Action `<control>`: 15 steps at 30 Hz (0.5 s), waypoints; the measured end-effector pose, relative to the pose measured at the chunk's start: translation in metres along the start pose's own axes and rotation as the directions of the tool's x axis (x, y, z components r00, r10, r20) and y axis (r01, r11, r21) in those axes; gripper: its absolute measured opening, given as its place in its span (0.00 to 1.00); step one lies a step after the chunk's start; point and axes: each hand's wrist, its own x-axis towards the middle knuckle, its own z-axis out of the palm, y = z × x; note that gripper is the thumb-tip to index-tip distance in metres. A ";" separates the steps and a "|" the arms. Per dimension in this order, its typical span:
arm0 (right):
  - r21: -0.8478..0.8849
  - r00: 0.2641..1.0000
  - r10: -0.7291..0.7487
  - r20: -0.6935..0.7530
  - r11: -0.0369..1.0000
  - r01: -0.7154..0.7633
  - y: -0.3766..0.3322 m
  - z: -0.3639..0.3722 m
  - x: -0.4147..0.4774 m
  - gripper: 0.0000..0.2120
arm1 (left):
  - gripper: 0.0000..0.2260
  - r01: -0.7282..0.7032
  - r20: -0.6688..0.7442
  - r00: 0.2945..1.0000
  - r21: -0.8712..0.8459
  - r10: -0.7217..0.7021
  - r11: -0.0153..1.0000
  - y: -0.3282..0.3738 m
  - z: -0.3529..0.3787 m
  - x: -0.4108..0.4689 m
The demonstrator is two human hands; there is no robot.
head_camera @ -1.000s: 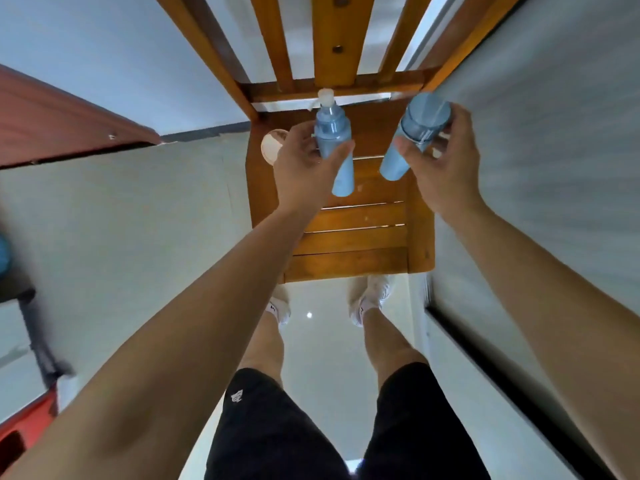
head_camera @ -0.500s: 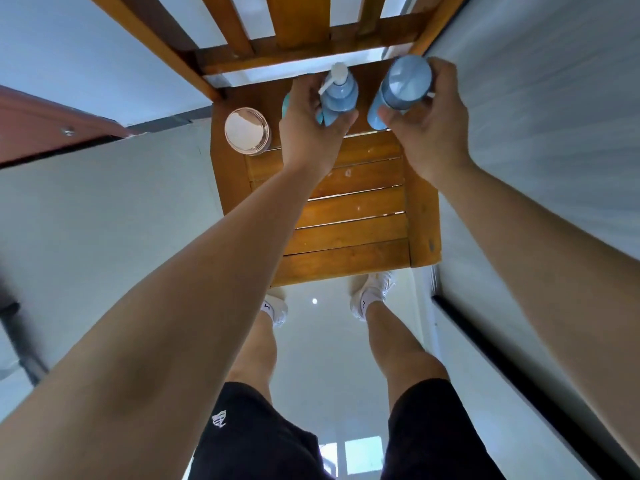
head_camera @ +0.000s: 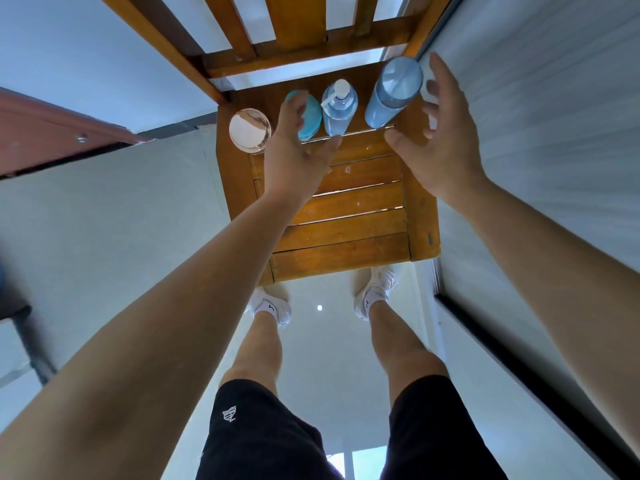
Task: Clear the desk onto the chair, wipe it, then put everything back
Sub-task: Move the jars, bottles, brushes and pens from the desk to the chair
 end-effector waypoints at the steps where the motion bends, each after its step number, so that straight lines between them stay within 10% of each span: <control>1: -0.041 1.000 -0.013 -0.020 0.999 0.012 -0.003 -0.005 -0.008 0.42 | 0.29 -0.017 -0.009 1.000 0.014 0.017 1.000 0.003 -0.008 -0.008; 9: -0.142 0.926 -0.253 -0.281 0.965 0.220 -0.109 -0.079 -0.062 0.29 | 0.26 -0.136 -0.308 0.931 0.199 0.194 0.971 0.093 -0.129 -0.081; 15: -0.130 0.846 -0.501 -0.183 0.865 0.484 -0.252 -0.115 -0.087 0.30 | 0.24 -0.212 -0.443 0.804 0.412 0.398 0.886 0.175 -0.259 -0.167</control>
